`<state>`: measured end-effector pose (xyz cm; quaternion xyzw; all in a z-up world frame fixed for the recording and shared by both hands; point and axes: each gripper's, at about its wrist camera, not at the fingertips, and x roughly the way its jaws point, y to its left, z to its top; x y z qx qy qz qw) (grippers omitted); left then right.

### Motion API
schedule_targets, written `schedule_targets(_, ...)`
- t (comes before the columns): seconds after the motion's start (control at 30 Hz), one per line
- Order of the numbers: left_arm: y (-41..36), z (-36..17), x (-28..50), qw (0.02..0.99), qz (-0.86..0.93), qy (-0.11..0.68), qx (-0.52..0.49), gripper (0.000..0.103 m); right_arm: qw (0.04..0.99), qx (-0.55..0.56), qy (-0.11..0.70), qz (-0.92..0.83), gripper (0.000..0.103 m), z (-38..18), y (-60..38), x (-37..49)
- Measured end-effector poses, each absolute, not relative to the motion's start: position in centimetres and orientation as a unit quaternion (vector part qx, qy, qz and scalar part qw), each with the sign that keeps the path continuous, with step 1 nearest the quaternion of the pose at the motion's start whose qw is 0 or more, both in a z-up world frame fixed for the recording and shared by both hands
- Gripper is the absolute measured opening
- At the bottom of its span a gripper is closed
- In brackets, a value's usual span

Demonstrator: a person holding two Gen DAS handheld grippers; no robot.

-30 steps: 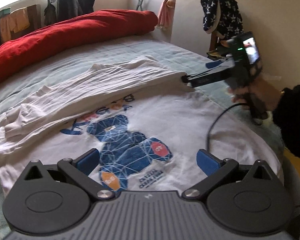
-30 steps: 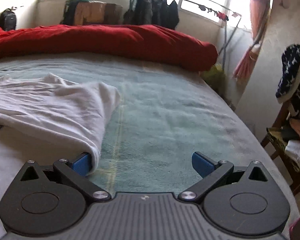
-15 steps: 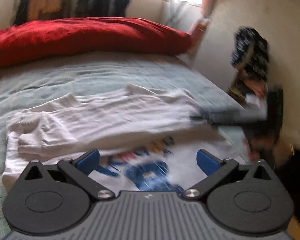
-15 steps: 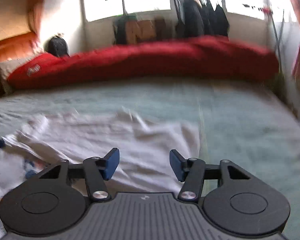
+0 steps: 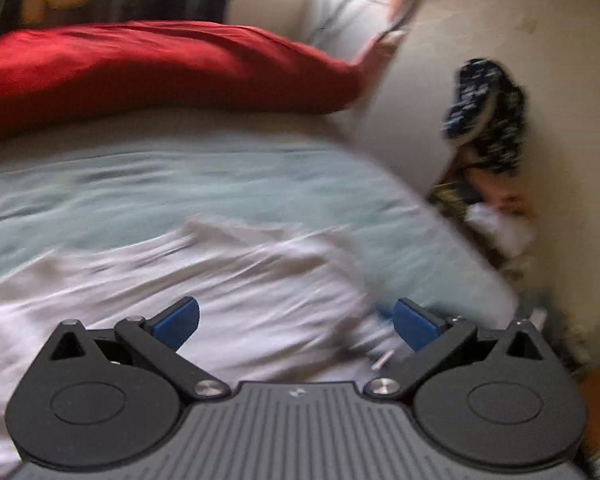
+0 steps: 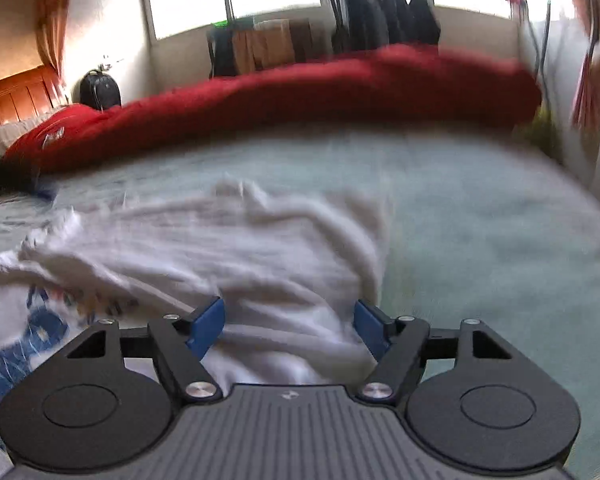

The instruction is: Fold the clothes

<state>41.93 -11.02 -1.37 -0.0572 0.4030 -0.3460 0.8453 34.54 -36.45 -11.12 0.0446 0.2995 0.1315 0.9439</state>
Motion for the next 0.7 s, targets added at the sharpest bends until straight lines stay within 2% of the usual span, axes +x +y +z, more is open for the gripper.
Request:
schedule_targets(0.17, -19.2, -1.7, 46.6, 0.795, -0.404, 0.445, -0.085, 0.102, 0.943, 0.075, 0.289, 0.145, 0.080, -11.2, -37.4, 34.1)
schedule_targets(0.33, -25.7, -5.6, 50.0, 0.758, -0.417, 0.492, -0.097, 0.102, 0.944, 0.063, 0.289, 0.145, 0.081, -11.3, -36.8, 33.9)
schedule_targets(0.53, -28.9, -9.0, 52.6, 0.763, -0.402, 0.496, -0.104, 0.102, 0.942, 0.083, 0.287, 0.154, 0.082, -11.5, -37.5, 33.9)
schedule_targets(0.7, -28.9, -8.5, 53.8, 0.768, -0.390, 0.491, -0.130, 0.102, 0.941, 0.090, 0.286, 0.159, 0.083, -11.5, -37.8, 33.9)
